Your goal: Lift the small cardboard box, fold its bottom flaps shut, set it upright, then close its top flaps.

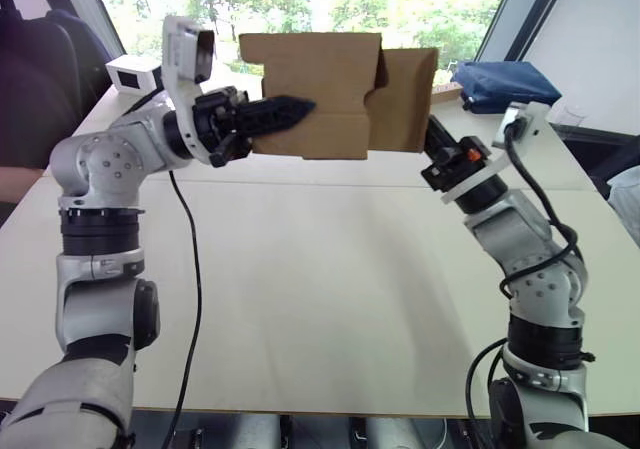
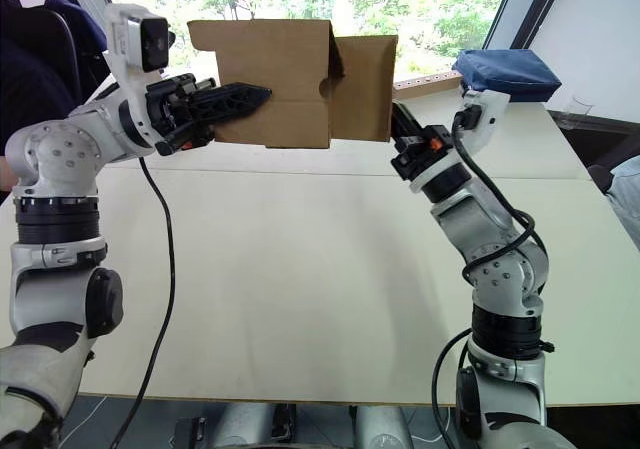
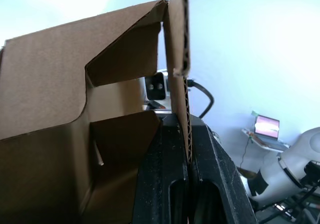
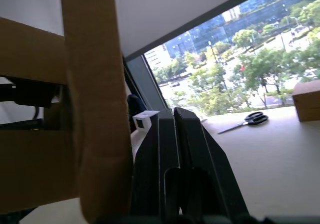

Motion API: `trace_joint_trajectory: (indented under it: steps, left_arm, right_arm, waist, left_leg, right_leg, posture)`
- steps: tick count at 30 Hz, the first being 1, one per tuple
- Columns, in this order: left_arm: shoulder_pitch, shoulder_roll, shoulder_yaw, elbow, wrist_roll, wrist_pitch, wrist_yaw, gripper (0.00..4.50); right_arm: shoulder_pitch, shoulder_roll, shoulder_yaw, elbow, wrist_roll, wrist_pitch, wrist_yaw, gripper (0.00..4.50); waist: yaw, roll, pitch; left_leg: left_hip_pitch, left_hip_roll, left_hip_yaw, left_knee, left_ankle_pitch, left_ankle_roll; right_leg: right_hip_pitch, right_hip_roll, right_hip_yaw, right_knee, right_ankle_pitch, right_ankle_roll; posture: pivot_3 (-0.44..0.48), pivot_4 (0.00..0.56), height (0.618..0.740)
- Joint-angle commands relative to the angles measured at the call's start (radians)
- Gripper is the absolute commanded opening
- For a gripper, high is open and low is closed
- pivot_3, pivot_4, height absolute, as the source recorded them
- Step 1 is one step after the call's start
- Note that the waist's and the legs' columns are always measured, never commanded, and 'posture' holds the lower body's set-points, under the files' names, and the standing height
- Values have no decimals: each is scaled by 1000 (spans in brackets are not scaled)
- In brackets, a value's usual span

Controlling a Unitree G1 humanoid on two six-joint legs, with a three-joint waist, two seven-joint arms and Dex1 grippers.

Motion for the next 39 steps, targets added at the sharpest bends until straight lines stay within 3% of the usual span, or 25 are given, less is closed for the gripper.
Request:
trace_joint_trajectory:
  steps: [1, 12, 15, 18, 29, 39]
  left_arm:
    - [-33, -3, 0, 10, 4, -25, -3, 0]
    - [-34, -13, 16, 24, -7, -16, 12, 0]
    - [-37, -11, 15, 23, -8, -12, 13, 0]
    - [-38, -9, 14, 22, -8, -11, 16, 0]
    - [-43, -12, 18, 25, -8, -11, 22, 0]
    - [-45, -18, 16, 23, -9, -10, 24, 0]
  right_arm:
    - [-7, 54, -23, -76, 132, -15, -13, 24]
    - [45, 166, -4, -99, 245, -67, -55, 24]
    - [45, 175, 4, -76, 241, -73, -32, 711]
    - [48, 183, 2, -72, 262, -78, -31, 1885]
    - [55, 225, 17, -74, 290, -104, -57, 1885]
    - [31, 236, 77, -40, 123, -155, -69, 1885]
  waist:
    - [0, 0, 0]
    - [-1, 0, 0]
    - [-2, 0, 0]
    - [-2, 0, 0]
    - [-2, 0, 0]
    - [-1, 0, 0]
  left_leg:
    - [0, 0, 0, 0, 0, 0]
    - [0, 0, 0, 0, 0, 0]
    - [0, 0, 0, 0, 0, 0]
    - [0, 0, 0, 0, 0, 0]
    - [0, 0, 0, 0, 0, 0]
    - [0, 0, 0, 0, 0, 0]
  right_leg:
    - [0, 0, 0, 0, 0, 0]
    - [0, 0, 0, 0, 0, 0]
    - [0, 0, 0, 0, 0, 0]
    - [0, 0, 0, 0, 0, 0]
    - [0, 0, 0, 0, 0, 0]
    - [0, 0, 0, 0, 0, 0]
  posture:
    - [0, 150, 740]
    - [0, 150, 740]
    - [0, 150, 740]
    - [0, 150, 740]
    - [0, 150, 740]
    - [0, 150, 740]
